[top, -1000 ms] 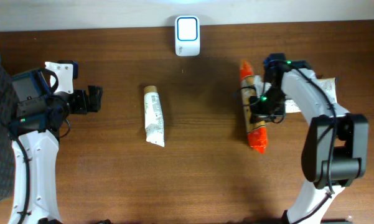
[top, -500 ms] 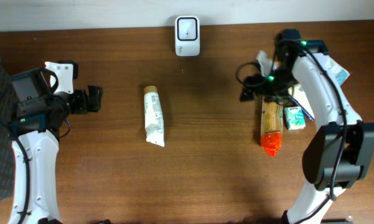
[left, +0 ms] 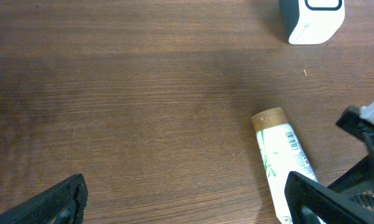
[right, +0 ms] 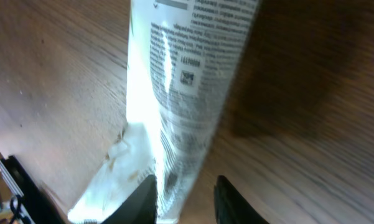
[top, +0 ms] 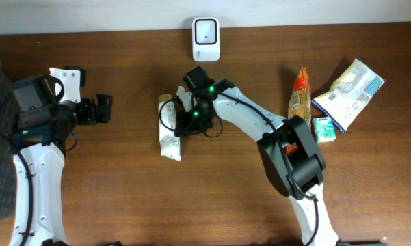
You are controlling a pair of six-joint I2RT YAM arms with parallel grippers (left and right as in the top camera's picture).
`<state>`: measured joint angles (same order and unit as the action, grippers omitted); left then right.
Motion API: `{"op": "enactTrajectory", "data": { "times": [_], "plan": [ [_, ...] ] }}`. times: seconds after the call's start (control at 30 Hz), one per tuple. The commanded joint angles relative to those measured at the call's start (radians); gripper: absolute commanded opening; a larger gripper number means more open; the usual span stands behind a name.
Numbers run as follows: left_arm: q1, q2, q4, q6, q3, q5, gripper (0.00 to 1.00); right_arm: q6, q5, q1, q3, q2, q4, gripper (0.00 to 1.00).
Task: Scan the item barcode
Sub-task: 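Reach the right gripper to the white-and-green tube and grasp it, then lift the tube and rotate it with the right gripper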
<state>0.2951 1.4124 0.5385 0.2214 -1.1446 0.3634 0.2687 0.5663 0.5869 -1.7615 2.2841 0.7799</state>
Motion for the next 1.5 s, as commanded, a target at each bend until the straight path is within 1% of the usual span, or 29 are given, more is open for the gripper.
{"op": "enactTrajectory", "data": {
  "times": [0.0, 0.2, 0.23, 0.27, 0.3, 0.33, 0.43, 0.47, 0.5, 0.63, 0.7, 0.77, 0.8, 0.9, 1.03, 1.07, 1.1, 1.13, 1.27, 1.3, 1.4, 1.43, 1.47],
  "plan": [
    [0.001, -0.003, 0.001, 0.016, -0.005, 0.010, 0.99, 0.028, 0.009, 0.009, -0.004, 0.012, -0.024, 0.27],
    [0.001, -0.003, 0.002, 0.016, -0.005, 0.010, 0.99, 0.029, -0.027, 0.070, -0.004, 0.026, -0.059, 0.26],
    [0.001, -0.003, 0.001, 0.016, -0.005, 0.010, 0.99, 0.029, -0.084, 0.083, -0.004, 0.027, -0.057, 0.21],
    [0.001, -0.003, 0.001, 0.016, -0.005, 0.010, 0.99, 0.028, -0.102, 0.088, -0.004, 0.027, -0.055, 0.11],
    [0.001, -0.003, 0.001, 0.016, -0.005, 0.010, 0.99, 0.028, -0.105, 0.088, -0.004, 0.027, -0.055, 0.06],
    [0.001, -0.003, 0.001, 0.016, -0.005, 0.010, 0.99, 0.028, -0.105, 0.086, -0.004, 0.027, -0.053, 0.04],
    [0.001, -0.003, 0.001, 0.016, -0.005, 0.010, 0.99, 0.024, -0.108, 0.066, -0.009, 0.003, -0.019, 0.04],
    [0.001, -0.003, 0.001, 0.016, -0.005, 0.010, 0.99, 0.024, -0.136, 0.058, -0.017, -0.019, 0.007, 0.04],
    [0.001, -0.003, 0.001, 0.016, -0.005, 0.010, 0.99, 0.024, -0.180, 0.054, -0.024, -0.037, 0.030, 0.04],
    [0.001, -0.003, 0.001, 0.016, -0.005, 0.010, 0.99, -0.003, -0.512, 0.063, -0.079, -0.130, 0.202, 0.04],
    [0.001, -0.003, 0.001, 0.016, -0.005, 0.010, 0.99, -0.003, -0.746, 0.077, -0.100, -0.160, 0.294, 0.04],
    [0.001, -0.003, 0.001, 0.016, -0.005, 0.010, 0.99, -0.002, -1.031, 0.104, -0.103, -0.164, 0.383, 0.04],
    [0.001, -0.003, 0.001, 0.016, -0.005, 0.010, 0.99, 0.003, -1.121, 0.121, -0.099, -0.154, 0.415, 0.04],
    [0.001, -0.003, 0.001, 0.016, -0.005, 0.010, 0.99, 0.005, -1.128, 0.185, -0.074, -0.089, 0.421, 0.04],
    [0.001, -0.003, 0.001, 0.016, -0.005, 0.010, 0.99, -0.005, -1.124, 0.293, -0.074, 0.002, 0.383, 0.04],
    [0.001, -0.003, 0.001, 0.016, -0.005, 0.010, 0.99, -0.016, -1.120, 0.323, -0.074, 0.014, 0.371, 0.07],
    [0.001, -0.003, 0.001, 0.016, -0.005, 0.010, 0.99, -0.037, -1.113, 0.343, -0.074, 0.019, 0.365, 0.18],
    [0.001, -0.003, 0.001, 0.016, -0.005, 0.010, 0.99, -0.048, -1.113, 0.357, -0.074, 0.019, 0.357, 0.40],
    [0.001, -0.003, 0.001, 0.016, -0.005, 0.010, 0.99, -0.051, -1.039, 0.328, -0.079, 0.017, 0.339, 0.47],
    [0.001, -0.003, 0.001, 0.016, -0.005, 0.010, 0.99, -0.055, -0.975, 0.302, -0.092, 0.014, 0.347, 0.53],
    [0.001, -0.003, 0.001, 0.016, -0.005, 0.010, 0.99, -0.090, -0.829, 0.252, -0.142, -0.002, 0.369, 0.65],
    [0.001, -0.003, 0.001, 0.016, -0.005, 0.010, 0.99, -0.090, -0.784, 0.229, -0.169, -0.017, 0.377, 0.73],
    [0.001, -0.003, 0.001, 0.016, -0.005, 0.010, 0.99, -0.108, -0.743, 0.209, -0.190, -0.033, 0.384, 0.78]
  ]
}}
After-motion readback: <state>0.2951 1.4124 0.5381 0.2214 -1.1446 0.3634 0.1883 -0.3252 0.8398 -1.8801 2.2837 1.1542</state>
